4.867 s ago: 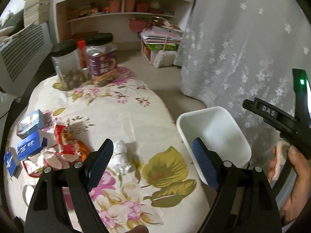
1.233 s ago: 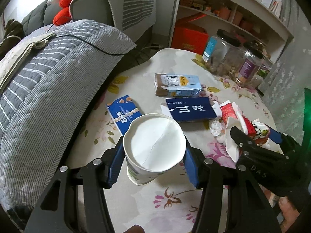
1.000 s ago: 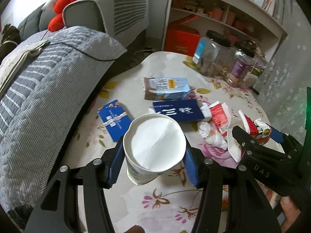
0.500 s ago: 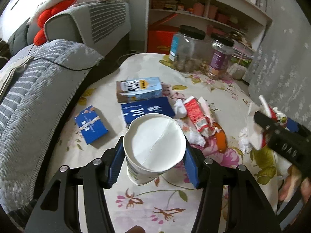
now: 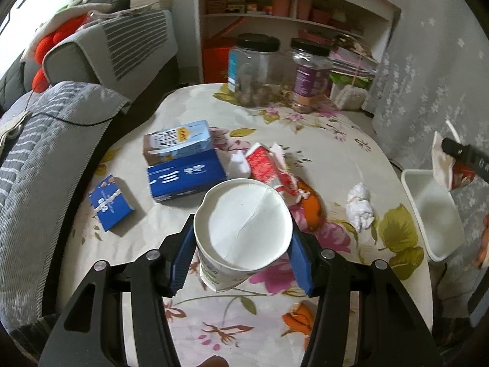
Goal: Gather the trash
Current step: 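Carry the paper cup and red wrapper in both grippers to the white bin, then open both grippers to drop the cup and wrapper into the white bin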
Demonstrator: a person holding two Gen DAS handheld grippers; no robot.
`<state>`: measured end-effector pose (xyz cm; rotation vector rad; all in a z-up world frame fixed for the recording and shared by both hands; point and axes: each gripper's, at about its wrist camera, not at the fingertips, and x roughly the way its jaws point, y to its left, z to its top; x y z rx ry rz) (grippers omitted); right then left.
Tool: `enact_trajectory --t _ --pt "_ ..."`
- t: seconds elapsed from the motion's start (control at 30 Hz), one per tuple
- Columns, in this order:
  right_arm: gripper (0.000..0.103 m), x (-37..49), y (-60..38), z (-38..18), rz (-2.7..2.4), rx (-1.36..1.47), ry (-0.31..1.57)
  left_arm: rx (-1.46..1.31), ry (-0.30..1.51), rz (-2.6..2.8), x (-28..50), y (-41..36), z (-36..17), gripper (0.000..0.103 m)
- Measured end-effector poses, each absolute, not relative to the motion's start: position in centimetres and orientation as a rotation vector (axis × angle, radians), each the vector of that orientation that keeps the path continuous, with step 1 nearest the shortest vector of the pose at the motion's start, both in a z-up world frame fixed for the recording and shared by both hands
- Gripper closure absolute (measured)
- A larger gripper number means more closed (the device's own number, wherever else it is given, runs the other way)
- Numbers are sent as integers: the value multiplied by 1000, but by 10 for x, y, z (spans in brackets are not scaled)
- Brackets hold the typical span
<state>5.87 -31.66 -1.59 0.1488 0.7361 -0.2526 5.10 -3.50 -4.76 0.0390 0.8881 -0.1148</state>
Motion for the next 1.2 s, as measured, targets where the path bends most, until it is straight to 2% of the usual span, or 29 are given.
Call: enact_trajectory --t 0.2,0.3,0.6,1.07,1.17,1.2 --pt "14 50 -377 -19 -397 219 763 69 879 -179 47 -68 -43 48" --pt "7 45 -396 -22 -467 228 784 101 869 -224 47 -93 -40 48" --pt "7 12 -451 -20 -609 302 788 131 855 -402 49 -193 -24 48" --pt "7 -57 -534 -6 -818 453 680 163 816 -640 47 -349 -4 48" --pt "7 -69 -549 -4 -864 473 661 159 838 -678 49 -374 -6 46" --pt "7 -72 -552 -3 -872 476 656 158 847 -686 51 -380 -7 40"
